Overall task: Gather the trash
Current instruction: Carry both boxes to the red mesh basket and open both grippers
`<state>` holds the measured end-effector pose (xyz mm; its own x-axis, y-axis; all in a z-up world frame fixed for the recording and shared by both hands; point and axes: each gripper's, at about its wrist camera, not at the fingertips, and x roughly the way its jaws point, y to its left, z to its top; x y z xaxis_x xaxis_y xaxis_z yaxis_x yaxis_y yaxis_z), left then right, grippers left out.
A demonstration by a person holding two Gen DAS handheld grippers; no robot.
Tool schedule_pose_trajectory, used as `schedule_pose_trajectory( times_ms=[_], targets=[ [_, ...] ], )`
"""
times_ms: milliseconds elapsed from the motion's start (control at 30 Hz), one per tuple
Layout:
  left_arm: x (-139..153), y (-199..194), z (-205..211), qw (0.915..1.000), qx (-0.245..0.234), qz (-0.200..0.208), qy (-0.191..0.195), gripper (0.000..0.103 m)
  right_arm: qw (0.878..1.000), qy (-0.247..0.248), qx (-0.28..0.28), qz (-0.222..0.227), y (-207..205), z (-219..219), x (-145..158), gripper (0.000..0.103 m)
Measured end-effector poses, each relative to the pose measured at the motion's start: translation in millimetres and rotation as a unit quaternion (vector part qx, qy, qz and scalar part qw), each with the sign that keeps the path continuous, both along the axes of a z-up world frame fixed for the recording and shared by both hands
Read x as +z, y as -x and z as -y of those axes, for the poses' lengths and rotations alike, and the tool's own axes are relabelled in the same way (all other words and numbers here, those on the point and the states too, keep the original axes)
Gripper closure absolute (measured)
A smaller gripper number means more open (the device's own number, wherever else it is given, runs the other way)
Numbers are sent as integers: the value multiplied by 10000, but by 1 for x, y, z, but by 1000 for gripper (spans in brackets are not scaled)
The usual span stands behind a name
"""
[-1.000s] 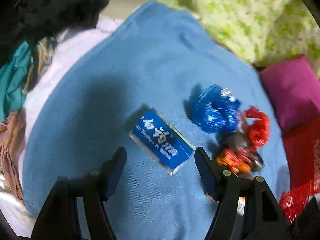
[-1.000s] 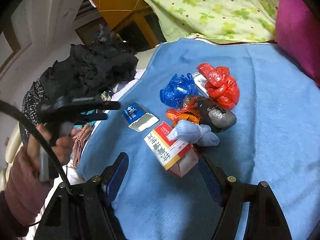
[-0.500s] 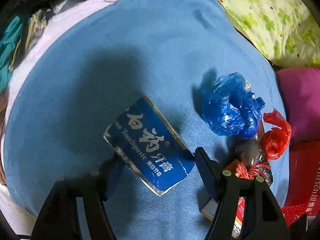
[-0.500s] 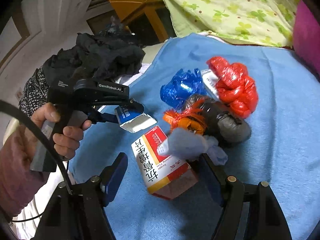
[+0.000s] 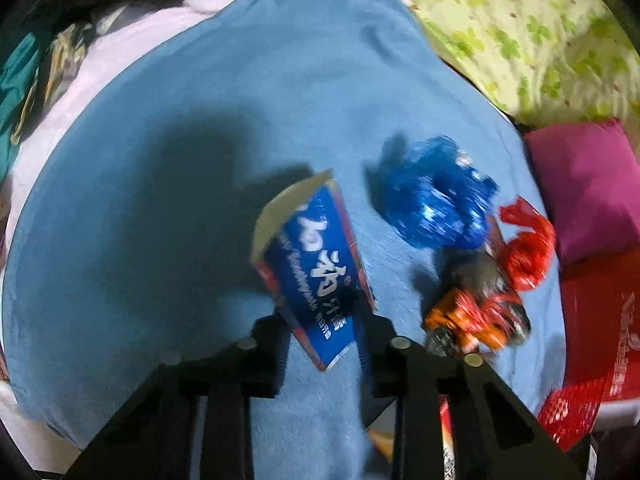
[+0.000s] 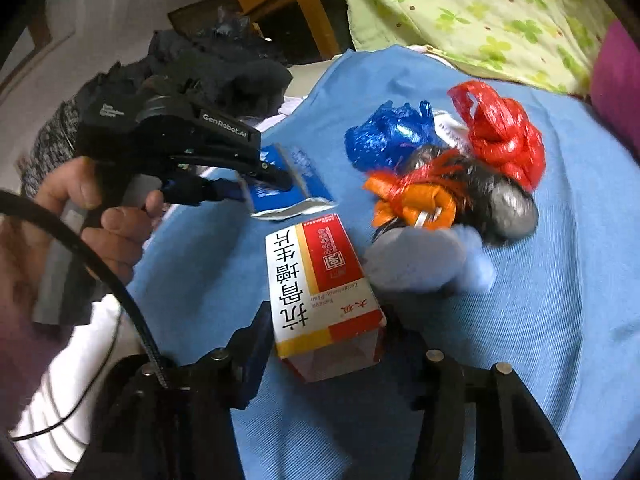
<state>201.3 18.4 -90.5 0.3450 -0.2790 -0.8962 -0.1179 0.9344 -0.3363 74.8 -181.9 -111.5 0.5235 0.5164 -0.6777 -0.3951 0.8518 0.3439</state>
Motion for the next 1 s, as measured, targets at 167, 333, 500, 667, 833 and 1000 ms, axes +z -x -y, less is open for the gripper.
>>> schedule_pose_trajectory(
  times_ms=[167, 333, 500, 667, 833, 1000],
  targets=[
    [8, 17, 11, 9991, -298, 185, -226, 84, 9988, -442, -80, -203, 34, 20, 5, 48],
    [20, 38, 14, 9978, -339, 473, -311, 87, 9952, -889, -290, -281, 62, 48, 10, 48],
    [40, 69, 20, 9947, -473, 812, -415, 87, 9902, -1109, -853, -1, 90, 86, 22, 48],
    [71, 107, 47, 9857, -886, 1307, -584, 87, 9836, -1220, -1284, 353, 106, 116, 48, 49],
    [104, 136, 80, 9740, -1358, 1733, -531, 89, 9766, -1169, -1577, 874, 132, 134, 85, 49],
    [126, 151, 118, 9642, -1750, 1954, -389, 89, 9645, -1076, -1974, 1387, 163, 156, 120, 49]
  ],
)
